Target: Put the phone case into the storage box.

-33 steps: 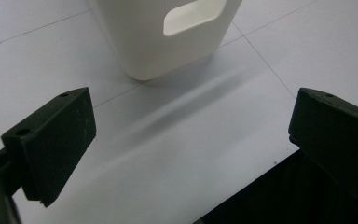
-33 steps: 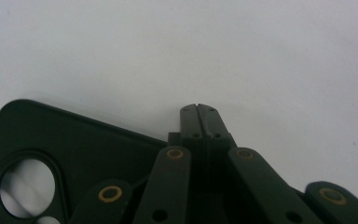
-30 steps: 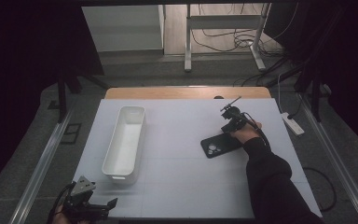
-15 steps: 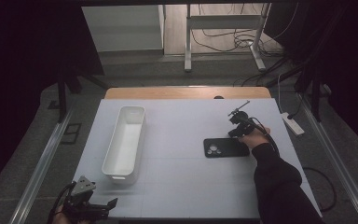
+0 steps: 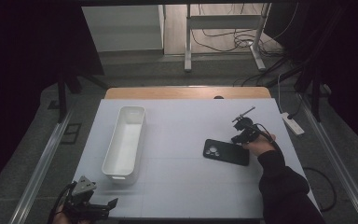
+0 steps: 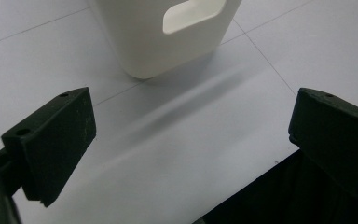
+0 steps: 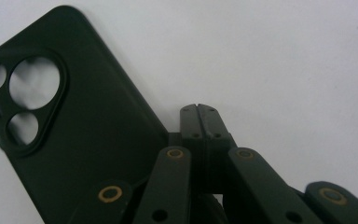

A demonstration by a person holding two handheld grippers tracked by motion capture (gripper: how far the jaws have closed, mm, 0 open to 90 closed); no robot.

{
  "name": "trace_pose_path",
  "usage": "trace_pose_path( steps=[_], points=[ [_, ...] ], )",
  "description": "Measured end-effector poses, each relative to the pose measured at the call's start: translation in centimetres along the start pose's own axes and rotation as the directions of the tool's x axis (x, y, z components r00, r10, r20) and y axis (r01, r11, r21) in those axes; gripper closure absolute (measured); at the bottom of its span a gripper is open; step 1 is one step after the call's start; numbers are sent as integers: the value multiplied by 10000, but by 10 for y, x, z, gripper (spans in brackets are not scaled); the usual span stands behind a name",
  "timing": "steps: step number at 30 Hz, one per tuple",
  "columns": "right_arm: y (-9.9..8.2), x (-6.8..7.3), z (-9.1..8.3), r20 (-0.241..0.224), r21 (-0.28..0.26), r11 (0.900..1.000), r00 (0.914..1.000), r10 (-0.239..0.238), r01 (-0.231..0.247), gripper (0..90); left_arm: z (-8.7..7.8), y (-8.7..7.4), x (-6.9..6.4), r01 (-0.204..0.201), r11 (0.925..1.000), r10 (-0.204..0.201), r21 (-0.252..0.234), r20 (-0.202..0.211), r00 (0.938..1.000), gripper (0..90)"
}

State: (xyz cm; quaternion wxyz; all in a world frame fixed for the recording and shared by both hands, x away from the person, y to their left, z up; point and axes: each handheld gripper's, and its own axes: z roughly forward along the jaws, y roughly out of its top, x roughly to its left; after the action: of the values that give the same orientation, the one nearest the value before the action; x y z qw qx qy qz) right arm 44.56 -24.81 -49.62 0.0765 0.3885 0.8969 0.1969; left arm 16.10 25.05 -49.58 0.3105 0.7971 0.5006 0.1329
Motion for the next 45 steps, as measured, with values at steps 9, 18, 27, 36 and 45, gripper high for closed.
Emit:
trace_pose_path(
  steps=[9,18,27,36,45],
  points=[
    [-18,6,-7,-246,-120,9999,9997,64,-67,900,0,0,-1,-90,10000,90,44,-33,10000,14],
    [-36,18,-14,-434,-157,9997,9989,182,-189,900,0,0,-1,-145,9999,145,56,-44,9999,14],
    [-48,29,-19,-459,-251,9993,9986,271,-283,900,1,1,-2,-217,9997,218,104,-68,9997,14],
    [-59,38,-24,-456,-261,9991,9984,331,-343,900,1,1,-2,-257,9996,258,133,-83,9996,14],
    [-61,40,-25,-320,-245,9994,9992,248,-256,900,2,1,-3,-281,9994,283,188,-99,9995,14]
  ],
)
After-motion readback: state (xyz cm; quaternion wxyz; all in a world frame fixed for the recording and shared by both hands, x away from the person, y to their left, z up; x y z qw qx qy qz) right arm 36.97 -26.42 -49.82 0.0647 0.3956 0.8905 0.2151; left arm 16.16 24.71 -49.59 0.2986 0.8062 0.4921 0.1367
